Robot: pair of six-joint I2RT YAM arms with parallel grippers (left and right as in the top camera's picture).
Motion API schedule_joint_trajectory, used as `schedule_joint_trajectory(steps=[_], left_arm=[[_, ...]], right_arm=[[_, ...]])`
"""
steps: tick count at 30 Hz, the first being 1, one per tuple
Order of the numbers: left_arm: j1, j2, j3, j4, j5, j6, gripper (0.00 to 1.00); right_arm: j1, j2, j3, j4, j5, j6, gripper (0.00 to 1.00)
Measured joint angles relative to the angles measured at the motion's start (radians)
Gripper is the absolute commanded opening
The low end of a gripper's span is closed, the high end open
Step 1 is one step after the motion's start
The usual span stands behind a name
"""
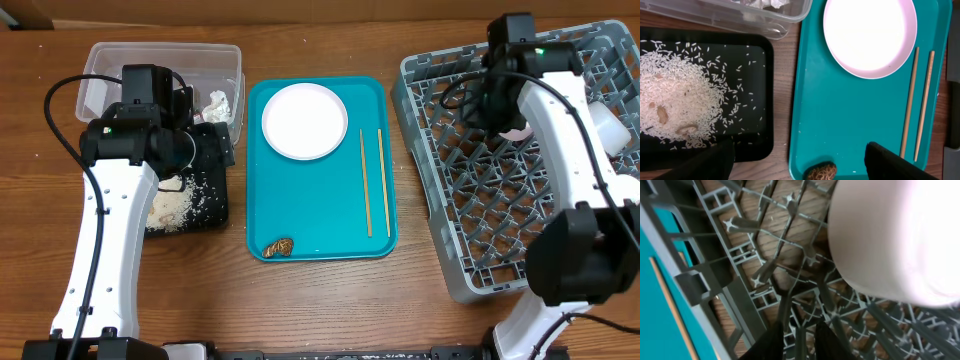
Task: Sort waste into correct bins and load items into the dishwasher
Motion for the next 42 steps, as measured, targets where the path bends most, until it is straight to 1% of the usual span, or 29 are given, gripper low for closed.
schedule_joint_trajectory(steps=[6, 12, 13, 15, 16, 18, 23, 27, 31, 35, 37, 40, 42], left_arm=[[0.000, 0.000, 0.000, 0.000, 0.000, 0.000, 0.85], [0.000, 0.000, 0.000, -0.002, 0.000, 0.000, 0.85], [0.000, 0.000, 0.000, -0.003, 0.000, 0.000, 0.84], [0.000, 0.000, 0.000, -0.004, 0.000, 0.000, 0.84], [0.000, 0.000, 0.000, -0.005, 0.000, 0.000, 0.84], [0.000, 0.000, 0.000, -0.011, 0.000, 0.000, 0.84], [0.000, 0.000, 0.000, -0.015, 0.000, 0.000, 0.85], [0.000, 0.000, 0.000, -0.015, 0.000, 0.000, 0.85], [0.000, 0.000, 0.000, -0.015, 0.000, 0.000, 0.85], [0.000, 0.000, 0.000, -0.015, 0.000, 0.000, 0.86], [0.000, 0.000, 0.000, -0.014, 0.000, 0.000, 0.86], [0.000, 0.000, 0.000, -0.013, 0.000, 0.000, 0.86], [0.000, 0.000, 0.000, -0.008, 0.000, 0.000, 0.86]], right_arm=[[0.000, 0.060, 0.000, 0.026, 0.006, -0.019, 0.26], [-0.001, 0.097, 0.000, 0.054, 0.117, -0.019, 0.27], [-0.002, 0.098, 0.000, 0.067, 0.162, -0.005, 0.27], [-0.008, 0.098, 0.000, 0.081, 0.246, 0.031, 0.21], [-0.013, 0.098, 0.000, 0.076, 0.297, 0.063, 0.18], [-0.027, 0.098, 0.000, 0.043, 0.387, 0.131, 0.15], [-0.055, 0.098, 0.000, 0.005, 0.510, 0.252, 0.15], [-0.052, 0.092, 0.000, 0.002, 0.521, 0.282, 0.15], [-0.051, 0.069, 0.000, -0.005, 0.463, 0.295, 0.16], [-0.051, 0.035, 0.000, -0.004, 0.332, 0.267, 0.17], [-0.051, 0.026, 0.000, -0.008, 0.214, 0.217, 0.23], [-0.050, 0.024, 0.000, -0.031, -0.026, 0.103, 0.26], [-0.043, 0.024, 0.000, -0.057, -0.121, 0.050, 0.27]])
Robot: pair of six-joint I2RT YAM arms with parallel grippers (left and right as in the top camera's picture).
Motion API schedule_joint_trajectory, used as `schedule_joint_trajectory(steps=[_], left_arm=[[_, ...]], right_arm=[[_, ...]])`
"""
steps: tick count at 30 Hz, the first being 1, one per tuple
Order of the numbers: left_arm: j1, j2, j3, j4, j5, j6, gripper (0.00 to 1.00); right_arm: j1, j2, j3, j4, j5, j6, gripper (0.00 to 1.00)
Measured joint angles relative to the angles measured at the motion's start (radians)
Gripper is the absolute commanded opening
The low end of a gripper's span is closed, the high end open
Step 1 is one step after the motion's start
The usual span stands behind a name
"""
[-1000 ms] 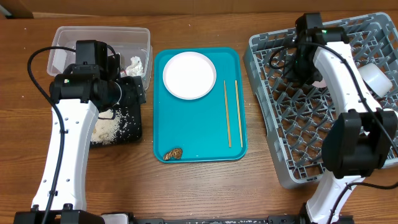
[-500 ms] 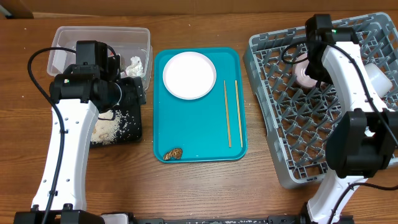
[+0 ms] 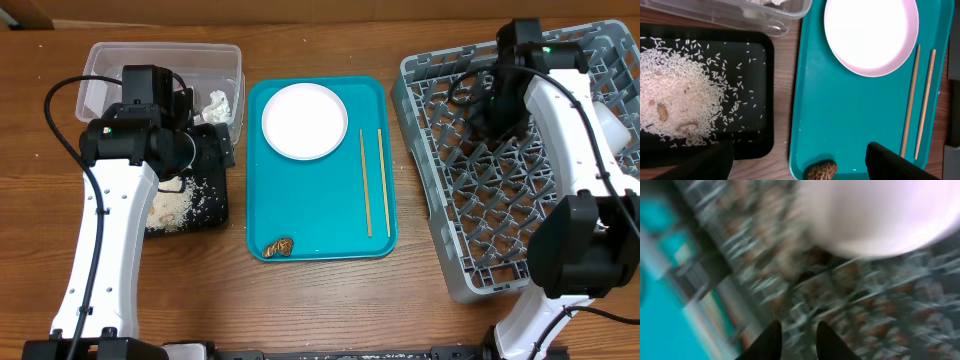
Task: Sort waste into correct bins and load items into the dishwasher
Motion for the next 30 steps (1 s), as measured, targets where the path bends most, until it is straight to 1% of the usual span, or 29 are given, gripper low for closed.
schedule_joint_trajectory(steps=[3, 8, 12, 22, 30], left_arm=[[0.000, 0.000, 0.000, 0.001, 0.000, 0.000, 0.85], [0.000, 0.000, 0.000, 0.001, 0.000, 0.000, 0.86], [0.000, 0.000, 0.000, 0.002, 0.000, 0.000, 0.86], [0.000, 0.000, 0.000, 0.003, 0.000, 0.000, 0.85], [0.000, 0.000, 0.000, 0.003, 0.000, 0.000, 0.85]], right_arm=[[0.022, 0.000, 0.000, -0.059, -0.071, -0.029, 0.25], [0.045, 0.000, -0.006, -0.139, -0.075, 0.005, 0.25], [0.047, -0.002, -0.055, -0.189, -0.075, 0.022, 0.25], [0.107, -0.002, -0.224, -0.159, -0.048, 0.028, 0.25], [0.134, -0.002, -0.236, -0.099, -0.064, 0.003, 0.25]])
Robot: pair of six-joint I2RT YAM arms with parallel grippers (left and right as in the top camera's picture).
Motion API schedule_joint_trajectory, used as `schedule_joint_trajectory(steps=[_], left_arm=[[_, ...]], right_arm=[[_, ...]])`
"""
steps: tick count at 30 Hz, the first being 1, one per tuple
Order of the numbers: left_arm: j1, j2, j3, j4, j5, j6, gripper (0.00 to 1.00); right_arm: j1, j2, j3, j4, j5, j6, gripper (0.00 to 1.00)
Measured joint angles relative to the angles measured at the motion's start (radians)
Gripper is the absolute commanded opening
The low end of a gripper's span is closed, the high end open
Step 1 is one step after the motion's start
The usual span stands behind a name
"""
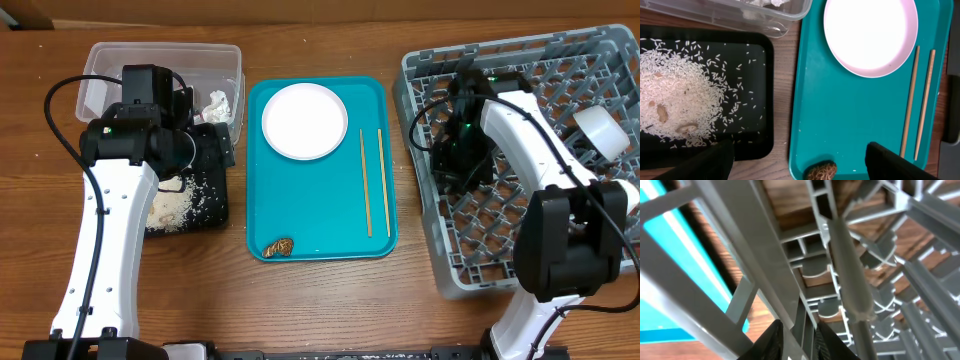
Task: Sort waste into correct bins and load items into the dishwasher
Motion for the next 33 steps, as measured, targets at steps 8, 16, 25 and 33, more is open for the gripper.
schedule_joint_trajectory(steps=[8, 16, 25, 33], left_arm=[[0.000, 0.000, 0.000, 0.000, 0.000, 0.000, 0.85], [0.000, 0.000, 0.000, 0.000, 0.000, 0.000, 0.85], [0.000, 0.000, 0.000, 0.000, 0.000, 0.000, 0.86], [0.000, 0.000, 0.000, 0.001, 0.000, 0.000, 0.87]], right_arm=[[0.009, 0.000, -0.001, -0.012, -0.042, -0.001, 0.25], [0.019, 0.000, -0.001, -0.021, -0.049, -0.001, 0.26], [0.021, -0.024, 0.023, -0.035, 0.017, 0.029, 0.27], [0.021, -0.085, 0.259, 0.097, 0.047, 0.052, 0.55]])
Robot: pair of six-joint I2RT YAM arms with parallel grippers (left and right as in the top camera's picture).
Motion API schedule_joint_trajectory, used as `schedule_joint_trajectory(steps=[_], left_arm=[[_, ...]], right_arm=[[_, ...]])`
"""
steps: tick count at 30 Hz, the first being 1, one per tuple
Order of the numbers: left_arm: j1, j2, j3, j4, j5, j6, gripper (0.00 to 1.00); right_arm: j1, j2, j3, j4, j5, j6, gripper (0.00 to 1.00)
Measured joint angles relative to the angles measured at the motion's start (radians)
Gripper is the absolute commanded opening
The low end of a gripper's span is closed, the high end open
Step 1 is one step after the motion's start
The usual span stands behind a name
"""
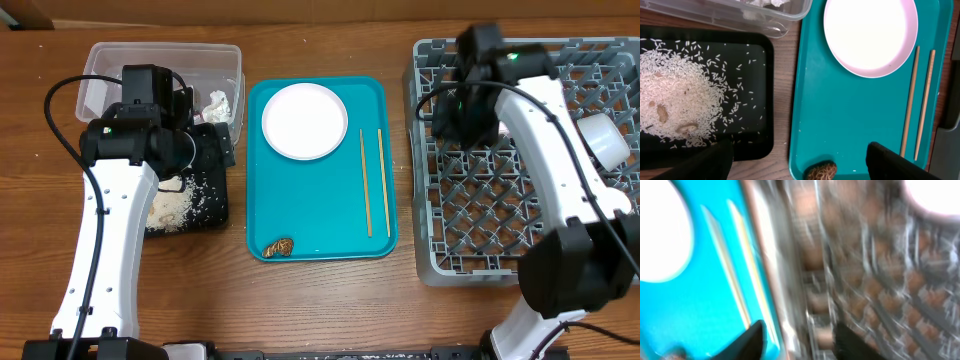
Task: Sort waste into correct bins and load items into the dishwasher
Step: 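Reach the right gripper to the pink plate and grasp its edge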
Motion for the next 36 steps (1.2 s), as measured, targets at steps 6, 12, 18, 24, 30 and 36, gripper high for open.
schedule_joint_trajectory(steps=[6, 12, 18, 24, 30, 36], left_arm=[[0.000, 0.000, 0.000, 0.001, 0.000, 0.000, 0.87], [0.000, 0.000, 0.000, 0.001, 0.000, 0.000, 0.87], [0.000, 0.000, 0.000, 0.001, 0.000, 0.000, 0.87], [0.000, 0.000, 0.000, 0.002, 0.000, 0.000, 0.88], [0.000, 0.000, 0.000, 0.002, 0.000, 0.000, 0.88], [0.000, 0.000, 0.000, 0.002, 0.000, 0.000, 0.88]], right_arm=[[0.007, -0.016, 0.023, 0.262, -0.129, 0.001, 0.55], [0.082, 0.035, 0.021, 0.375, -0.178, 0.000, 0.55], [0.203, 0.196, 0.018, 0.420, -0.151, 0.003, 0.59], [0.270, 0.337, 0.007, 0.477, -0.098, 0.003, 0.59], [0.301, 0.409, 0.006, 0.485, -0.081, 0.016, 0.45], [0.319, 0.435, 0.006, 0.472, -0.073, 0.038, 0.22]])
